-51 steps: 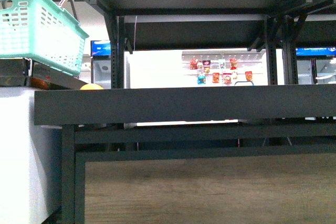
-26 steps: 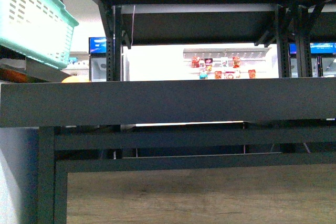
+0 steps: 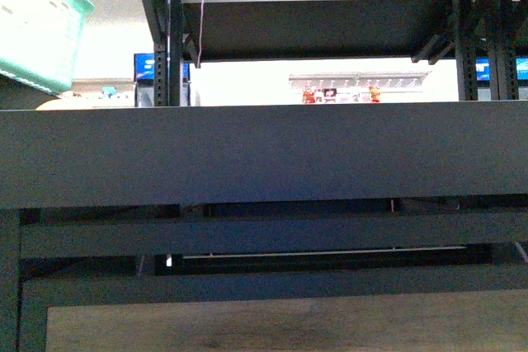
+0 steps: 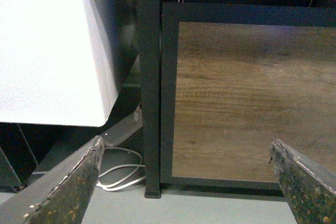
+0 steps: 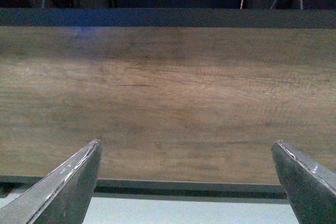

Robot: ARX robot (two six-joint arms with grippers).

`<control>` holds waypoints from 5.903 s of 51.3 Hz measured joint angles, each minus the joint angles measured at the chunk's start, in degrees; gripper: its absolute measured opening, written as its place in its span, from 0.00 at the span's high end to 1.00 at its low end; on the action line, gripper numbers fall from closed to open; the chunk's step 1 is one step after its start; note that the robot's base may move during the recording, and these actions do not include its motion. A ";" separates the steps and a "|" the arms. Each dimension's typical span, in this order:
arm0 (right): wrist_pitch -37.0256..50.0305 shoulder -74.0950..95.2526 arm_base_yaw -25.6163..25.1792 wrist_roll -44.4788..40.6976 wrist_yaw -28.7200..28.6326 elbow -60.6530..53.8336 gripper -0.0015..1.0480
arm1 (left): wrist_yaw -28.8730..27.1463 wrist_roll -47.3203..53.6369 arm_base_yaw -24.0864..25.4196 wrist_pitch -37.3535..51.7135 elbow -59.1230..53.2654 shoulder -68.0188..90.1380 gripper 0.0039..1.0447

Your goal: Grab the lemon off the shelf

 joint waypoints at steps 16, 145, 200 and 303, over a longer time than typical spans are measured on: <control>0.00 0.00 0.00 0.00 0.09 0.00 0.07 | 0.00 0.00 0.02 0.00 0.00 0.00 0.08; 0.00 0.04 0.00 0.17 0.11 0.00 0.07 | -0.02 0.00 0.00 0.00 0.00 0.00 0.08; 0.00 0.02 0.00 0.17 0.04 0.00 0.07 | 30.58 -40.28 24.04 7.04 24.26 38.49 0.08; 0.00 0.02 0.00 0.17 0.02 0.00 0.07 | 31.45 -71.06 30.64 30.10 68.87 106.03 0.49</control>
